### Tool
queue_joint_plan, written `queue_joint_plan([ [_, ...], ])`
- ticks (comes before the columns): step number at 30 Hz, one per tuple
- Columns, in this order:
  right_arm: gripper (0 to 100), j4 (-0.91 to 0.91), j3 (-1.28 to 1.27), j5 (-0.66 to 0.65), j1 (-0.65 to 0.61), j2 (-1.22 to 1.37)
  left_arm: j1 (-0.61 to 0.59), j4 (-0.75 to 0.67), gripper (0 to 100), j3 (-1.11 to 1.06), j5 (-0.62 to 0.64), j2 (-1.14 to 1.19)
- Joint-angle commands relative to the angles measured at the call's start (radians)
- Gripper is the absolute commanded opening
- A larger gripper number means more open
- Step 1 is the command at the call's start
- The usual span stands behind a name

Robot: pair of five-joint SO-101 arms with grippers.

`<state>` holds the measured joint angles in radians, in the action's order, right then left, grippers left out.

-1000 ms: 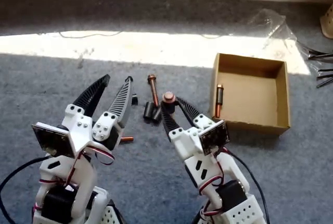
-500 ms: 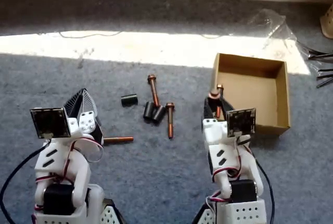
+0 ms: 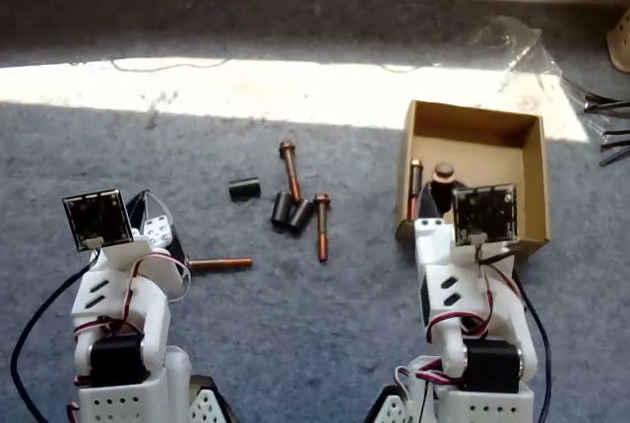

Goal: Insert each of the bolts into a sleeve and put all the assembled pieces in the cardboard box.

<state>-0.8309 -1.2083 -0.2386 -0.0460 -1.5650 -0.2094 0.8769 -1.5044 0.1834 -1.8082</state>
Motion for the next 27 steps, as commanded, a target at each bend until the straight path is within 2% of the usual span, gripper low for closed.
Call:
queue_joint_plan([
  [1,0.5,0.005,0.154,-0.051,0.013,0.255,-0.010,0.012,2,0.005,0.000,-0.001],
  [8,0.5,0.013,0.326,-0.058,0.045,0.699,-0.010,0.012,2,0.004,0.000,-0.001],
  [13,0.5,0.140,0.417,-0.058,0.136,0.937,-0.010,0.012,2,0.001,0.000,-0.001],
  [17,0.5,0.197,0.486,-0.058,0.168,1.101,-0.010,0.006,2,-0.019,0.000,-0.001],
  [27,0.5,0.197,0.725,-0.058,0.162,1.423,-0.010,0.006,2,-0.022,0.000,-0.001],
])
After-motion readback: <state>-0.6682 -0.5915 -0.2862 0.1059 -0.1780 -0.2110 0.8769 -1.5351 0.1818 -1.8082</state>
